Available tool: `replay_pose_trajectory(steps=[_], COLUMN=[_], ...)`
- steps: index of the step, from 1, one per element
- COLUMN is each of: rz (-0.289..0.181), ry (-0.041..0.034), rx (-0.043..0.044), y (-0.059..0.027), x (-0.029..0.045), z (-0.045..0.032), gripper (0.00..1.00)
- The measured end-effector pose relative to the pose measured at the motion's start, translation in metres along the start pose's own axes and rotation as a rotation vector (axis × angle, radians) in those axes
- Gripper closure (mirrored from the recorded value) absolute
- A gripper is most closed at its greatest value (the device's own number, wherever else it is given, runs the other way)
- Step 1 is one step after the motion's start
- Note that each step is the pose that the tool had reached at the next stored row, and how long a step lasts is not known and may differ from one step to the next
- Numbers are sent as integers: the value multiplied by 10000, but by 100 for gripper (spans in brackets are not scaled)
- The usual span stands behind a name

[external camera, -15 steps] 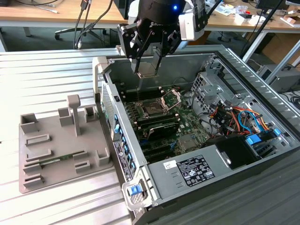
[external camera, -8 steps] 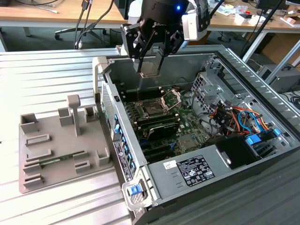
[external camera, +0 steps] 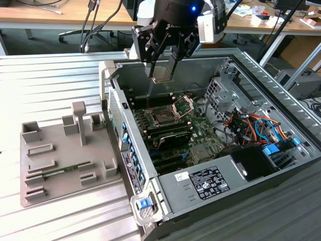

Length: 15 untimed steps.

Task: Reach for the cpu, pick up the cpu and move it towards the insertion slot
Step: 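Pick up the cpu and move it towards the insertion slot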

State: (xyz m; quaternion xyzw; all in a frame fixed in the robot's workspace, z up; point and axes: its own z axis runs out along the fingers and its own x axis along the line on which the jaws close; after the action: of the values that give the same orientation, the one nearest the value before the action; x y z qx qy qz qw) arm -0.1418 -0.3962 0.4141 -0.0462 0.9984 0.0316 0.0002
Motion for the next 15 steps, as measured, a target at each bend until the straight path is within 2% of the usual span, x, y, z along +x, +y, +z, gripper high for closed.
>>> replay_pose_trajectory(steps=[15], rz=[0], ry=[-1], rx=[0], y=[-11], x=[-117], z=[1], gripper=[46])
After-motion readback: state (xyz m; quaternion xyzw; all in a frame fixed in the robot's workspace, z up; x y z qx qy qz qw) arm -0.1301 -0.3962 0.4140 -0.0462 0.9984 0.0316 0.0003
